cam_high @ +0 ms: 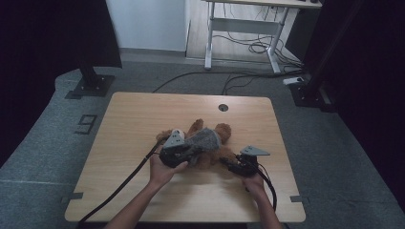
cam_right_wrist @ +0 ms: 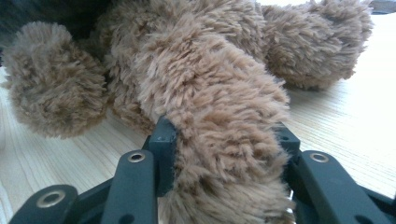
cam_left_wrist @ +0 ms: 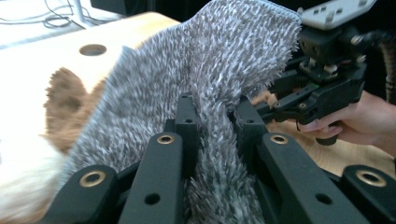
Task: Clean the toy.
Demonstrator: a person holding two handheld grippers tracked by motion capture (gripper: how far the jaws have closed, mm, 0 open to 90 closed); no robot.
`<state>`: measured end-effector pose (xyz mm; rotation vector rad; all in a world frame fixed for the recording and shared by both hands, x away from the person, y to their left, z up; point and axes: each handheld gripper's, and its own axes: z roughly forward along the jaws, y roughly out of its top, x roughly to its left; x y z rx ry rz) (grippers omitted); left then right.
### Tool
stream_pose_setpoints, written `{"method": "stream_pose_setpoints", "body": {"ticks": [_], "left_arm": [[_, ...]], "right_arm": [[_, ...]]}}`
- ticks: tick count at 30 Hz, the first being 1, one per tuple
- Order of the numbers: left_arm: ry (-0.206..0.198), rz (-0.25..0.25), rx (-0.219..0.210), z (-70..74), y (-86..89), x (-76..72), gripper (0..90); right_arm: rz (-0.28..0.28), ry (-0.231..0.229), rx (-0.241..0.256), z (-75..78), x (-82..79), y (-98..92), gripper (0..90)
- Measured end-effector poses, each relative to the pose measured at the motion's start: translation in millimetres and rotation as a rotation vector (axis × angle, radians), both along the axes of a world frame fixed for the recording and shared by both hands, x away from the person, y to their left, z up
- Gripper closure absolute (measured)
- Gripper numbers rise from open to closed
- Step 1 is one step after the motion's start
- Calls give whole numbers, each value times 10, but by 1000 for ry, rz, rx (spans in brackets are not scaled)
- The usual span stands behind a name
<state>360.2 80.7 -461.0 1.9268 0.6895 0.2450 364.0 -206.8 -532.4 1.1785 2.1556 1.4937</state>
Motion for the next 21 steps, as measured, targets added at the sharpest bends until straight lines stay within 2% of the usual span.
{"method": "stream_pose_setpoints", "body": {"ticks": [4,7,9,11,14,21], "left_arm": [[16,-52,32,-137,-178,22,762],[11,-61,46,-157,-253,15,759],[7,-64,89,-188,-351,19,756],[16,-64,107,-231,-391,26,755],[31,-51,138,-324,-406,33,756],[16,-23,157,-380,-315,-24,762]], "right_arm": [[0,3,1,-7,1,10,569],[0,1,-3,-13,0,23,573],[-4,-1,-7,-10,-3,32,579],[-3,-6,-13,-9,-4,32,582],[-9,-4,-20,-9,-5,29,591],[11,-2,-21,-30,-1,1,605]]}}
